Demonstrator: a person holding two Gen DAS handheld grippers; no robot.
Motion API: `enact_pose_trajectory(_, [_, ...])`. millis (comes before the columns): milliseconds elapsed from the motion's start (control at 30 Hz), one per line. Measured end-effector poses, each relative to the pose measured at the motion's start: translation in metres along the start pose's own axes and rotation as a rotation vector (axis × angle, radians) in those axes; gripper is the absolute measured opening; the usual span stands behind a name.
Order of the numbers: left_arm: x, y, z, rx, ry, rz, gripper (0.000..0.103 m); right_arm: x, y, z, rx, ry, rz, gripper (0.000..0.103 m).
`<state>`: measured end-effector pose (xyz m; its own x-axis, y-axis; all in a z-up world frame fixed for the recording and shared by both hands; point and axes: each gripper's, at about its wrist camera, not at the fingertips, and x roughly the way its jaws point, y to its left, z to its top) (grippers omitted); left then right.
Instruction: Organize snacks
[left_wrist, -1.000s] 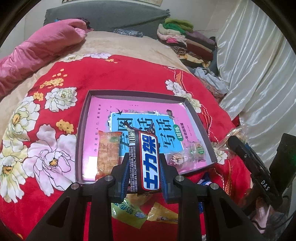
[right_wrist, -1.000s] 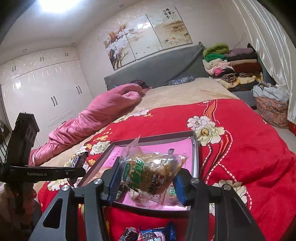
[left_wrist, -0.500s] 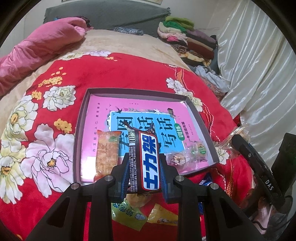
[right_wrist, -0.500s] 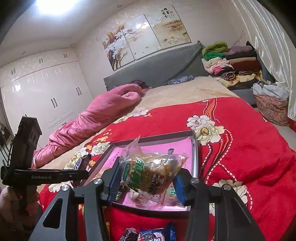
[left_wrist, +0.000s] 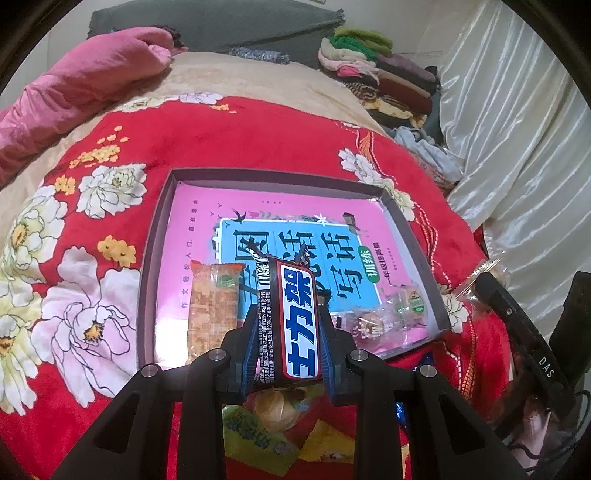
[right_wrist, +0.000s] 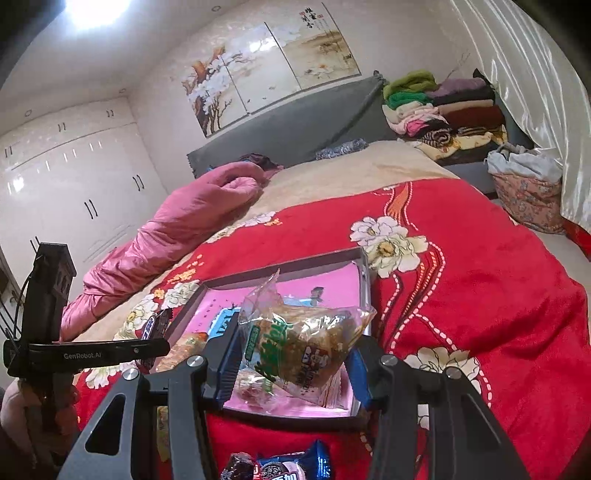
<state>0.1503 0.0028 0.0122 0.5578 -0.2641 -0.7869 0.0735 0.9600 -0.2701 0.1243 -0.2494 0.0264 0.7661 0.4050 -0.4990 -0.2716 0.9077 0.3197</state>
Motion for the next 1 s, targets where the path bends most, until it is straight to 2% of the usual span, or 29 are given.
enact_pose_trajectory(600, [0.028,0.007,-0.004,0.005,0.037,0.029,0.029,0.012,-0.007,-0.004,0.014,0.032,-0.046,0.050])
enact_pose_trajectory(833, [0.035,0.007,-0.006,0.010,0.051,0.023,0.029,0.023,0.000,-0.009,-0.039,0.072,-0.073,0.050])
enact_pose_trajectory(1000, [0.038,0.008,-0.007,0.005,0.056,0.029,0.029,0.035,0.006,-0.014,-0.066,0.108,-0.045,0.050])
